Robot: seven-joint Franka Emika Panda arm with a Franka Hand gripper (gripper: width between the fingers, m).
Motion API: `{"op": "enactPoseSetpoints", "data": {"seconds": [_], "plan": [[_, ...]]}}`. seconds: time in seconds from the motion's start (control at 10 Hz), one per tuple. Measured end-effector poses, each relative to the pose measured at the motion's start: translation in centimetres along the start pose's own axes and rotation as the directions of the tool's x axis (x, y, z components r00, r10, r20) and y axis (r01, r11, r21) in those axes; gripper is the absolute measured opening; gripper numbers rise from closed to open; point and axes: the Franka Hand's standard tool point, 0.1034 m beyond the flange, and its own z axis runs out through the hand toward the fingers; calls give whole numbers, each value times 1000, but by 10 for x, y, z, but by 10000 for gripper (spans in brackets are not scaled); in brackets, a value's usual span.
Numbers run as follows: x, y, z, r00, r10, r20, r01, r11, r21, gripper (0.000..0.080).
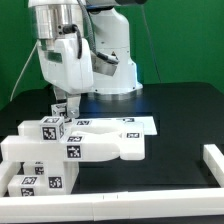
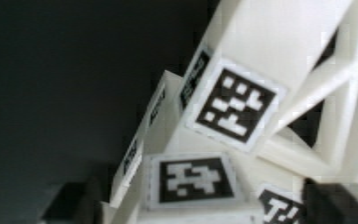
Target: Assemble chair
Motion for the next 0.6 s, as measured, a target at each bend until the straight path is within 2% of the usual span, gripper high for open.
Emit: {"op": "enactPoseSetpoints", "data": {"seconds": [0.1,0.3,0.6], "plan": [[1,0,0,983,-186,-3,186,983,-11,638],[-1,-3,-3,891,-454,-4,454,890,-30,646],[7,2,-4,716,-698,3,698,715,-31,649]]}}
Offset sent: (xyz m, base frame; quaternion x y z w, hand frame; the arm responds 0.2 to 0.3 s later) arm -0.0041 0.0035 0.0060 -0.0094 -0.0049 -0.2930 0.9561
